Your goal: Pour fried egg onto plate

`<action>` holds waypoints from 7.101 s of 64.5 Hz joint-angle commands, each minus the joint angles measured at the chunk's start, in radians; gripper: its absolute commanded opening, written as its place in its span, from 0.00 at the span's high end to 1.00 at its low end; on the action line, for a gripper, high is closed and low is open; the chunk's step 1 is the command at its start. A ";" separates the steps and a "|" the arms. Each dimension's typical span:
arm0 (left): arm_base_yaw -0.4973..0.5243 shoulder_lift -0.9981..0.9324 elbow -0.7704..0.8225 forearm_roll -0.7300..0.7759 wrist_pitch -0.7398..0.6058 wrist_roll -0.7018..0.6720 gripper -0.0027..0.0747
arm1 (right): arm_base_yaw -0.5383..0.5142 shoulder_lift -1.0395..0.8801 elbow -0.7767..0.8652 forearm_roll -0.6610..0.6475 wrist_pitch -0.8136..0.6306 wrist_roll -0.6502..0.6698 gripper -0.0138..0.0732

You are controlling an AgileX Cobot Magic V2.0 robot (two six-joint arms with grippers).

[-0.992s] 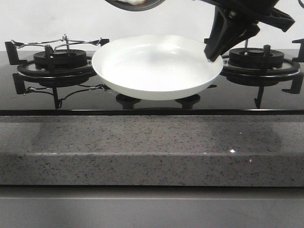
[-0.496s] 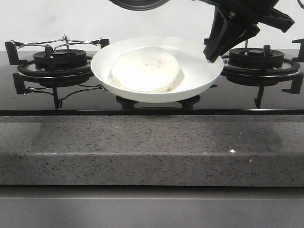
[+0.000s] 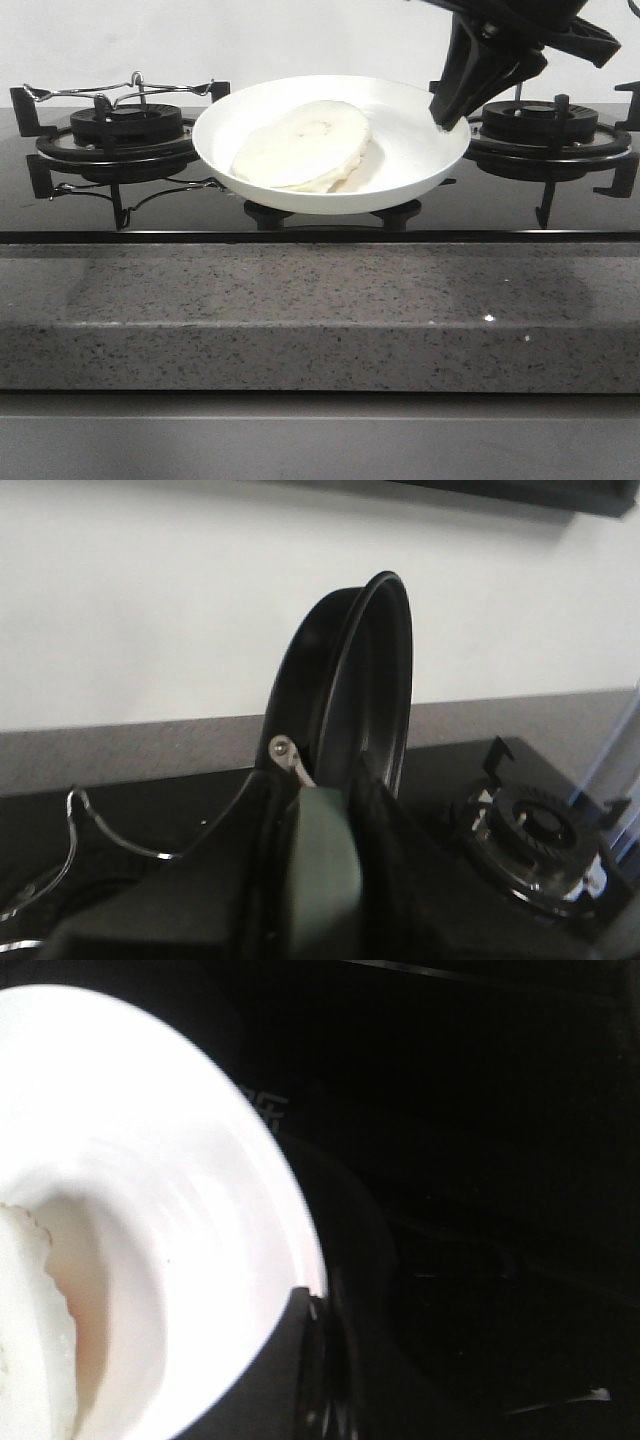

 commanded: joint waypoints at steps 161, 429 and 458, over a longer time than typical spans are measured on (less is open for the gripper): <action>0.414 0.086 -0.037 0.065 0.556 -0.369 0.28 | -0.001 -0.036 -0.025 0.016 -0.047 -0.007 0.92; -0.102 -0.638 0.341 1.269 0.379 -1.078 0.28 | -0.071 -0.751 0.360 -0.234 0.140 0.070 0.52; -0.102 -0.638 0.341 1.269 0.379 -1.078 0.28 | -0.071 -1.127 0.611 -0.233 0.189 0.070 0.52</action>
